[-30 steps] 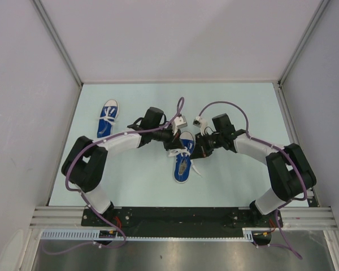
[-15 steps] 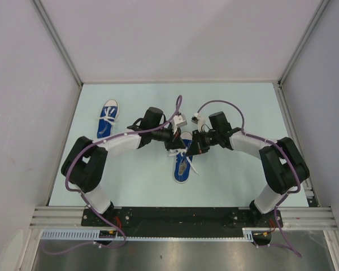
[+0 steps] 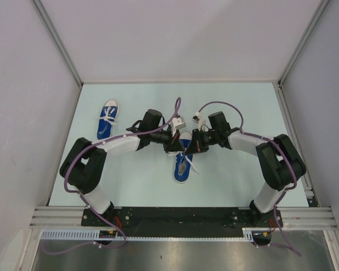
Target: Tie the shoes
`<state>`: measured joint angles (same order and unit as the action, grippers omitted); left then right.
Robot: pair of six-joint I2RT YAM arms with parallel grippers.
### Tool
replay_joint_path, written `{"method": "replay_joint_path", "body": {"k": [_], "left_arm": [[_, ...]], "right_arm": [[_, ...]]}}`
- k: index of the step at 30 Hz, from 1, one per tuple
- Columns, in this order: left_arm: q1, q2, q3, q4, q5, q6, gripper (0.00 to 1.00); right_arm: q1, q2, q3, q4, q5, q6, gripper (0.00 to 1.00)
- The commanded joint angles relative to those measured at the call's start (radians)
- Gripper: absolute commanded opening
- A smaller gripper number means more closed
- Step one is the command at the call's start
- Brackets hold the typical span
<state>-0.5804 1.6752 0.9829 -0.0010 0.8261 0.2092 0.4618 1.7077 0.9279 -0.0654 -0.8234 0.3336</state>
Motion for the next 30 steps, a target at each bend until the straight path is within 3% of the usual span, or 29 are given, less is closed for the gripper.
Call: {"method": "replay_joint_path", "body": {"k": [1, 24, 27, 30], "left_arm": [[0.001, -0.051, -0.009, 0.024, 0.041, -0.008, 0.00], [0.016, -0.029, 0.025, -0.025, 0.068, -0.004, 0.02], [0.037, -0.038, 0.030, -0.045, 0.071, 0.004, 0.10], [0.074, -0.052, 0.042, -0.062, 0.082, 0.012, 0.29]], "right_arm": [[-0.023, -0.002, 0.037, 0.101, -0.028, 0.058, 0.00], [-0.003, 0.024, 0.037, 0.115, -0.013, 0.055, 0.00], [-0.008, 0.020, 0.037, 0.095, -0.005, 0.039, 0.00], [-0.011, 0.021, 0.037, 0.075, -0.002, 0.025, 0.00]]}}
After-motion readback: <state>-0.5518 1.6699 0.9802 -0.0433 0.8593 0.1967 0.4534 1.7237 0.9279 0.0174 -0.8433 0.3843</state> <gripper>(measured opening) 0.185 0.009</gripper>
